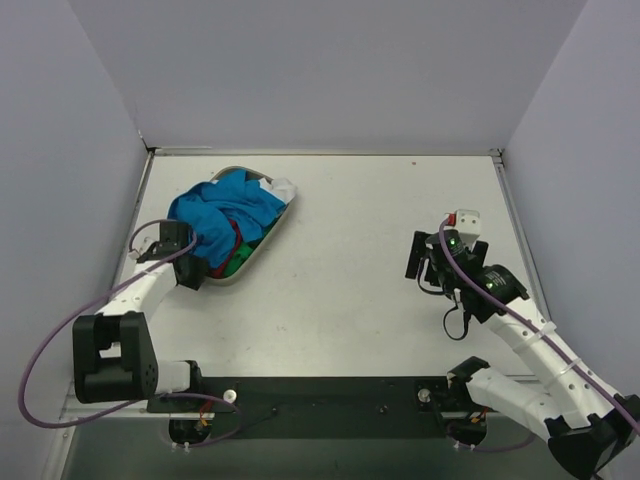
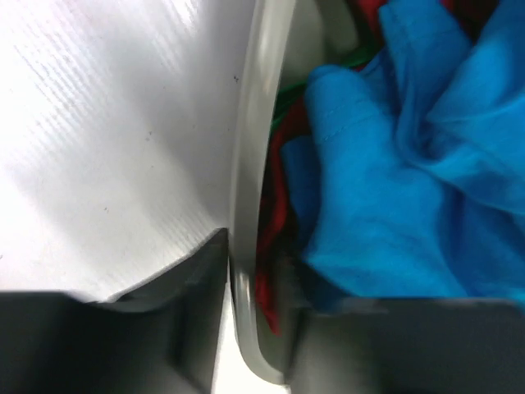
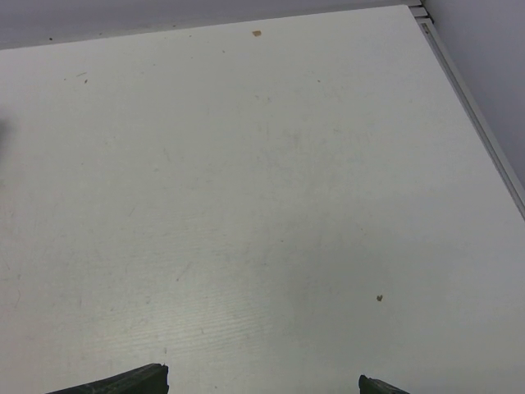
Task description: Fold and stack the t-shirts
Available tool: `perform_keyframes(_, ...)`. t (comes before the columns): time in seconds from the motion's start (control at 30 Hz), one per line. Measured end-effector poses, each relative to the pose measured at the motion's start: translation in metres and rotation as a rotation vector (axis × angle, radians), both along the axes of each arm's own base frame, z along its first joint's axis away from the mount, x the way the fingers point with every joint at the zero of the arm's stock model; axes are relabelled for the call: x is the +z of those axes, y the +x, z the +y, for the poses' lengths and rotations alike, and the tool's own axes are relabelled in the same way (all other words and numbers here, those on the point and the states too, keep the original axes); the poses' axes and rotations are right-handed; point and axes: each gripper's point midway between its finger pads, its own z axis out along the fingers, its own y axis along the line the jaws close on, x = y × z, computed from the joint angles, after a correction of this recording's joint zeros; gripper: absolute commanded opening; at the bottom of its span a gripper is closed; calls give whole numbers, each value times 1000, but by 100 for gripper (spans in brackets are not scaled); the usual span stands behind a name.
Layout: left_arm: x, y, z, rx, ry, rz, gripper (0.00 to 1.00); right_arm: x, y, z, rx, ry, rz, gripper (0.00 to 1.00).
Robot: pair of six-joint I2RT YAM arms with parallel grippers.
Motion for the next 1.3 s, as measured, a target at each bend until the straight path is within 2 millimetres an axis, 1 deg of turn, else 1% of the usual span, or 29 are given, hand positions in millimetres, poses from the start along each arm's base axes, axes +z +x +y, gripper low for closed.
perform_keyframes(0.07,6,-1,-1,-1,-2,-17,66,-3,-1,2,8,-5,9,100)
perform_keyframes(0.1,11,1,-1,1,-2,-32,84,-3,-1,3,12,-6,11,100)
perform_keyframes(0.23,38,11,-2,-19,13,-102,87,-7,-1,7,21,-7,19,100)
perform_keyframes(0.3,59,17,-3,-37,24,-146,87,-9,-1,10,26,-6,24,100)
perform_keyframes(0.37,85,25,-8,-73,53,-204,87,-11,-1,13,34,-10,31,100)
perform_keyframes(0.43,115,32,-21,-152,95,-267,85,-13,-1,15,40,-17,36,100)
perform_keyframes(0.47,134,38,-34,-213,112,-310,85,-13,-1,16,44,-20,38,100)
perform_keyframes(0.5,147,42,-43,-262,125,-338,84,-14,-1,17,47,-23,40,100)
perform_keyframes(0.53,164,46,-56,-334,146,-365,84,-14,-1,18,48,-24,42,100)
perform_keyframes(0.6,191,57,-77,-456,190,-405,84,-15,-1,19,51,-27,43,100)
perform_keyframes(0.67,218,74,-102,-600,249,-439,83,-15,-1,20,55,-29,41,100)
perform_keyframes(0.73,228,91,-126,-737,308,-447,83,-16,0,22,59,-31,41,100)
perform_keyframes(0.77,225,98,-138,-807,336,-437,82,-16,0,23,62,-33,41,100)
perform_keyframes(0.8,216,103,-148,-880,363,-413,82,-17,0,25,66,-35,43,100)
perform_keyframes(0.83,204,106,-154,-944,387,-376,81,-17,0,26,71,-36,44,100)
perform_keyframes(0.87,186,109,-161,-1021,409,-322,81,-18,-1,27,76,-38,45,100)
perform_keyframes(1.0,124,116,-165,-1176,431,-130,81,-17,-1,29,84,-41,41,100)
perform_keyframes(1.1,85,115,-162,-1246,438,-7,82,-17,-2,31,91,-45,38,100)
perform_keyframes(1.13,75,113,-160,-1264,439,25,83,-16,-2,31,91,-47,37,100)
perform_keyframes(1.2,65,110,-158,-1294,447,57,83,-16,-2,30,90,-52,32,100)
perform_keyframes(1.3,61,108,-157,-1325,461,69,84,-14,-1,29,86,-53,26,100)
